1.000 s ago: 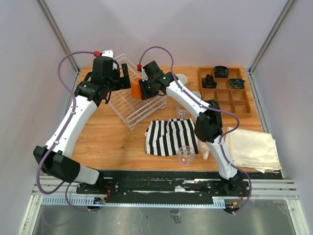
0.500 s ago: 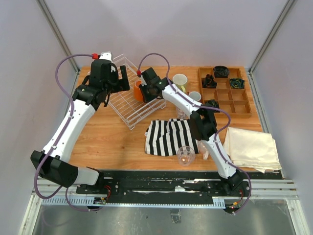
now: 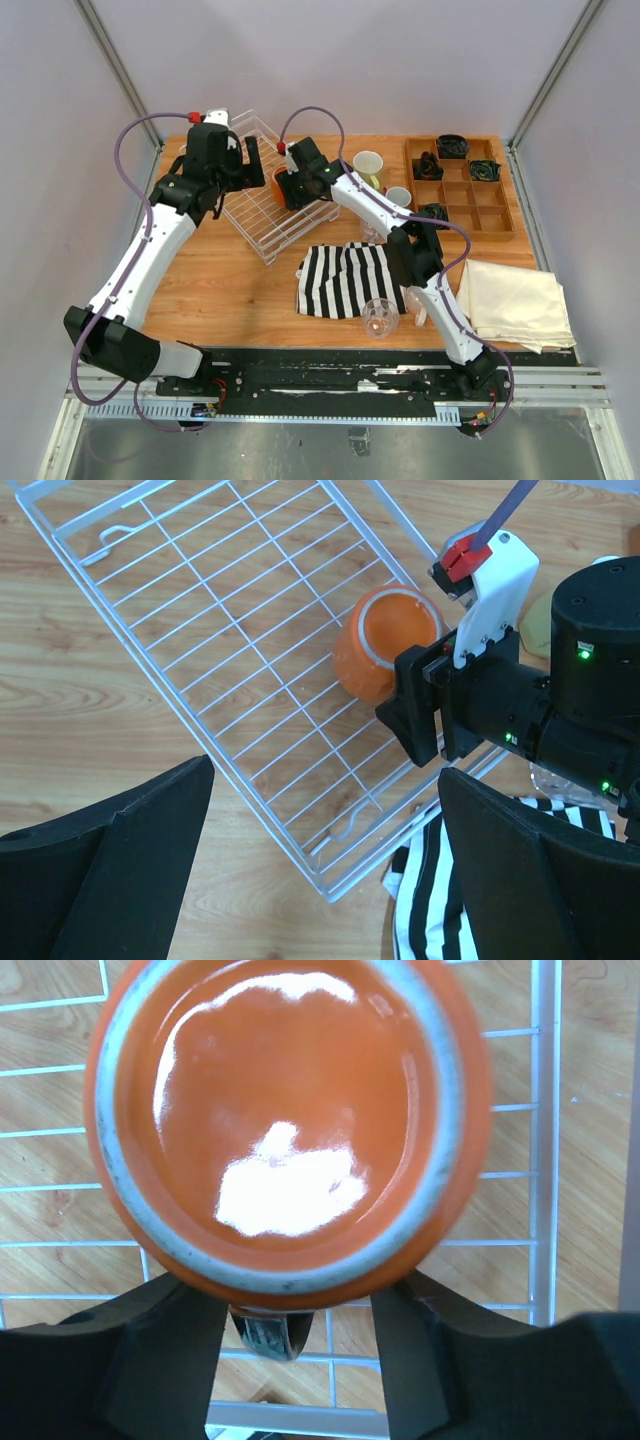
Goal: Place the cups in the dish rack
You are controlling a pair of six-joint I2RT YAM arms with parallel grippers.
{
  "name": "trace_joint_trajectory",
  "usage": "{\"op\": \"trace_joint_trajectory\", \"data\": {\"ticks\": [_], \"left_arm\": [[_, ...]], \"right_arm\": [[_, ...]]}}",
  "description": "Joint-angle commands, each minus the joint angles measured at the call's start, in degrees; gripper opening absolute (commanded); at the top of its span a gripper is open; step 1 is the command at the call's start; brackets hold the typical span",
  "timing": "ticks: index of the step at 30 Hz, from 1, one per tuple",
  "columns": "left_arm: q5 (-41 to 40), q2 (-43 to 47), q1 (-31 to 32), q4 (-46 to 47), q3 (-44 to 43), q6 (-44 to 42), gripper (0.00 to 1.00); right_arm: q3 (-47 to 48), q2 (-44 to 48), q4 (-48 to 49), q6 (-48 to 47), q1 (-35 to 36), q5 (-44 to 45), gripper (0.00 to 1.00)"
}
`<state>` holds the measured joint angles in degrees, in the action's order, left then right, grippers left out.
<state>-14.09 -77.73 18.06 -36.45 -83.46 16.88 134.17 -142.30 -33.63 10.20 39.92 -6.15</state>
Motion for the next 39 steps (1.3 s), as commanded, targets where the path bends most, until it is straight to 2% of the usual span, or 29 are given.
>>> {"op": "trace_joint_trajectory", "data": {"ticks": [1, 3, 7, 12, 17, 24, 30, 39], "left_arm": [[0.20, -1.01, -0.51, 1.60, 0.88, 0.26, 1.00], [0.64, -1.47, -0.53, 2.04, 1.64, 0.09, 1.00], [1.69, -1.92, -0.50, 4.13, 4.55, 0.90, 0.97], [5.37, -3.65, -0.49, 5.73, 5.87, 3.51, 0.85], [10.12, -8.65, -0.08, 4.80, 1.80, 6.22, 0.78], [8.61, -14.51, 4.68, 3.18, -4.49, 7.37, 0.75], [6.91, -21.96, 8.54, -1.24, -11.16, 8.53, 0.76], [7.03, -31.42, 9.09, -8.41, -20.57, 10.01, 0.69]], "right_arm": [[-1.27, 2.98, 1.75, -1.31, 0.75, -1.20, 0.59], [-2.06, 4.38, 2.18, -1.24, 0.74, -0.94, 0.61], [-9.49, 10.99, 5.58, -0.30, 0.71, 0.08, 0.63], [-21.03, 22.83, 10.61, 1.12, 0.54, 2.27, 0.64], [-28.47, 32.37, 12.96, 1.85, -0.03, 3.59, 0.66], [-32.80, 38.81, 12.13, 1.63, -1.32, 4.47, 0.67], [-41.73, 50.05, 11.71, 1.42, -4.23, 5.82, 0.67], [-52.27, 61.28, 13.03, 2.78, -9.01, 6.09, 0.68]]}}
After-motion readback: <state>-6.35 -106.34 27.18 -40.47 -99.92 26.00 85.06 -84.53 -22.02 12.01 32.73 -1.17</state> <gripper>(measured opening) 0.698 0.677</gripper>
